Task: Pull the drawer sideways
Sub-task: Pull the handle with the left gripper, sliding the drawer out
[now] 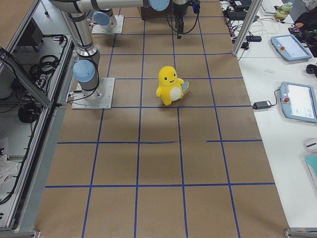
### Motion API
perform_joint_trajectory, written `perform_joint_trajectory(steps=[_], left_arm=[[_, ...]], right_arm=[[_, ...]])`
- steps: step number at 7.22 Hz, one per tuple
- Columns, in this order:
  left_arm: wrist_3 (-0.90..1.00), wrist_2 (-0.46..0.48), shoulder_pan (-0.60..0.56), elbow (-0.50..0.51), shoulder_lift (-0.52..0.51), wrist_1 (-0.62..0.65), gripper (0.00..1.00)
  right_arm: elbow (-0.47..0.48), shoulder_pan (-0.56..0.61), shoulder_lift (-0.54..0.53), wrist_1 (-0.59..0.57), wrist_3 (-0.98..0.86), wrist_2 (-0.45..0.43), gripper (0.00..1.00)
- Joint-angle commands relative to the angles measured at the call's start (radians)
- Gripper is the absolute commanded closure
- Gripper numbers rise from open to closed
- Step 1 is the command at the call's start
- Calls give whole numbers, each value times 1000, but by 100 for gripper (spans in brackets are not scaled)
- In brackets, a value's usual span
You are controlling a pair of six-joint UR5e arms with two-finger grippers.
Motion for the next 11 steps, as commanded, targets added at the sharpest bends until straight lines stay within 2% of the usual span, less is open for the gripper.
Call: perform_joint_trajectory(steps=[1,11], left_arm=[[-8,-7,-28,35,-10,-28,91],[-11,-25,-77,51,-18,-43,91]], right_arm=[[0,0,0,0,0,-1,0],[0,0,0,0,0,0,0]])
